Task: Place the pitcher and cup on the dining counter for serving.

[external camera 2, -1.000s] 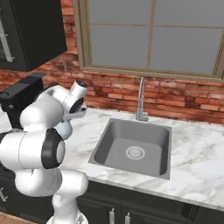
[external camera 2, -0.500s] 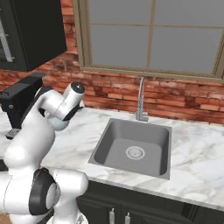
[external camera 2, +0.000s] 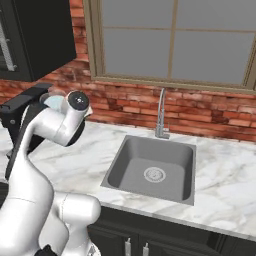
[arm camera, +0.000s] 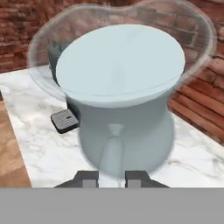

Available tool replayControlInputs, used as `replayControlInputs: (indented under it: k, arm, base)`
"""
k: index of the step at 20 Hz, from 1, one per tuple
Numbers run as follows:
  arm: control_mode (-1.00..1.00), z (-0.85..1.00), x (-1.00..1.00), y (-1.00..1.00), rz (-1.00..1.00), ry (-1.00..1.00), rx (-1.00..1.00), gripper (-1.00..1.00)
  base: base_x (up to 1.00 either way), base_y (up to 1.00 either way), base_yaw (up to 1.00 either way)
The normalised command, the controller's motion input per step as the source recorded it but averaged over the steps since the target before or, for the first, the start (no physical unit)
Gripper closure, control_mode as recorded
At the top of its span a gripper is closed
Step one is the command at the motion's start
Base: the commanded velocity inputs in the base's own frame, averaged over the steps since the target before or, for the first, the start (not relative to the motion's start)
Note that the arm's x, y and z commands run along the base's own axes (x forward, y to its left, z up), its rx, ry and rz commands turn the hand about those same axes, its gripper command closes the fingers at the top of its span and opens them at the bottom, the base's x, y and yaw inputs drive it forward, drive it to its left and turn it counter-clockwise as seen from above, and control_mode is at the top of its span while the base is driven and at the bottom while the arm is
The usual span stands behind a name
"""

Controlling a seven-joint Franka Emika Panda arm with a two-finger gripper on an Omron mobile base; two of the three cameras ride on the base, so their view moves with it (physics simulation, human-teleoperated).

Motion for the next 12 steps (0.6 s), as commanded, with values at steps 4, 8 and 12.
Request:
replayControlInputs:
  k: [4,8,12]
  arm:
    - [-1.00,0.36,-0.85,-0.74,0.00,-0.14,0.06,1.00]
    - [1.00,0.16,-0.64,-0.46,0.02,-0.07,0.03,1.00]
    - [1.00,0.00,0.00,0.00,0.00,0.00,0.00,1.00]
  base:
    - [0.00,0.00,0.00]
    - [-0.25,-0.17,0.03]
    - [-0.99,-0.41,0.44]
